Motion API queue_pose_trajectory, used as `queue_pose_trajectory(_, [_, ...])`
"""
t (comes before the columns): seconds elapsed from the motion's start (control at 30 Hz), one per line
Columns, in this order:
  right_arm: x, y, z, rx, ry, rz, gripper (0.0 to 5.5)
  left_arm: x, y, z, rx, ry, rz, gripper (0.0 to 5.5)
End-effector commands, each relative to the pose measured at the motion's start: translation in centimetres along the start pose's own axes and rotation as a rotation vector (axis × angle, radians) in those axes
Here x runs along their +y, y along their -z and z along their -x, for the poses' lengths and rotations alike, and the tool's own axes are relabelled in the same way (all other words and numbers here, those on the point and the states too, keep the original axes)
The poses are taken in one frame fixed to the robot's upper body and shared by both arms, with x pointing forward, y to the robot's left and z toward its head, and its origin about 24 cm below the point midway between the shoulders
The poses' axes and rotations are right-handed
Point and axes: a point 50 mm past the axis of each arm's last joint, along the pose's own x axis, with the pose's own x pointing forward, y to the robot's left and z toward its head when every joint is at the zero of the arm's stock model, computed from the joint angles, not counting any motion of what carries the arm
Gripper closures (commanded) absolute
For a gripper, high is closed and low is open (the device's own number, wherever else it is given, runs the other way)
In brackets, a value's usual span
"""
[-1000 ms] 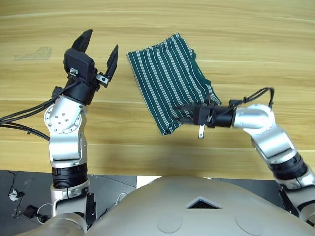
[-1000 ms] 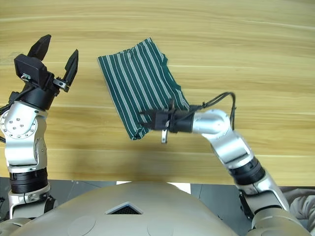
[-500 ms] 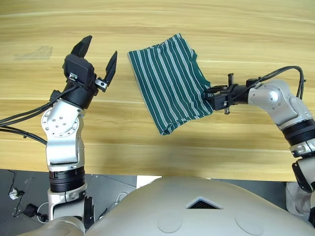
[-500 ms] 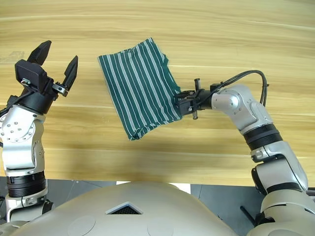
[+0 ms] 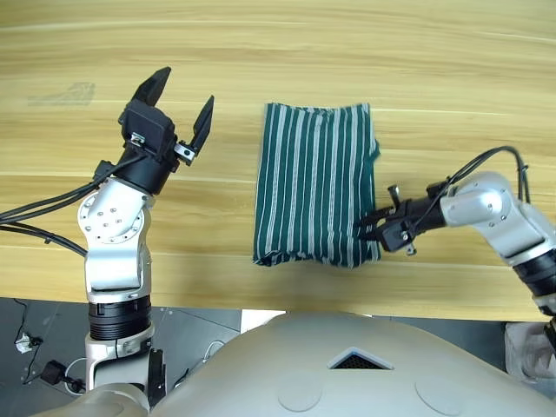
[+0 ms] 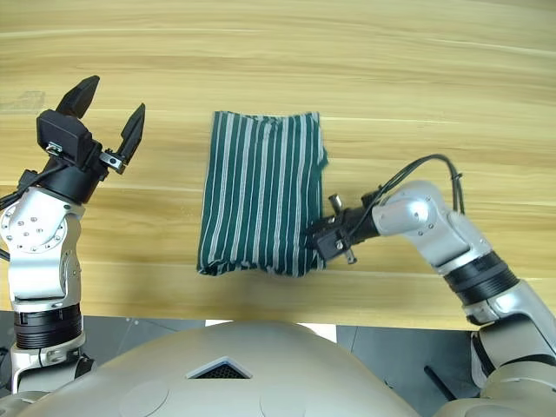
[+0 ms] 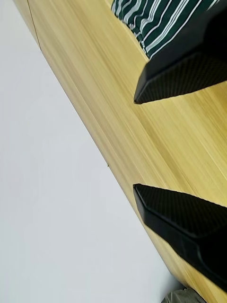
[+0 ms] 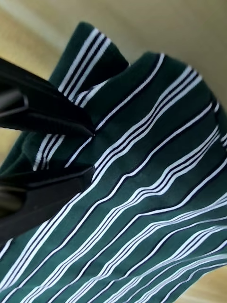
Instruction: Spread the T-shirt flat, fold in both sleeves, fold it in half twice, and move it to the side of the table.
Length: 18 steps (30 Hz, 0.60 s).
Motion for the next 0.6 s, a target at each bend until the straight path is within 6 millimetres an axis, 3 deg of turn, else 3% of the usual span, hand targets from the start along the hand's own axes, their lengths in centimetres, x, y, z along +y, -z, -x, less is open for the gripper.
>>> queue_pose_trajectory(0.03, [1.9,0.8,-0.9,0.041,-0.082,-0.075,4.34,-0.3,0.2,-0.1,0.008,0.013,-0.005,2.37])
queue_pose_trajectory(0.4, [-2.1,2.3,0.4,0.055,0.237,-0.093,4.34,-0.5,0.9,0.3,0.031,0.026,-0.011,2.37])
queue_pose_trajectory(0.6, [-0.8,-0.9,3.8,-0.345,0.389,-0.399,4.34,-1.0,0.4,2.5,0.023,0.15,-0.061,2.37])
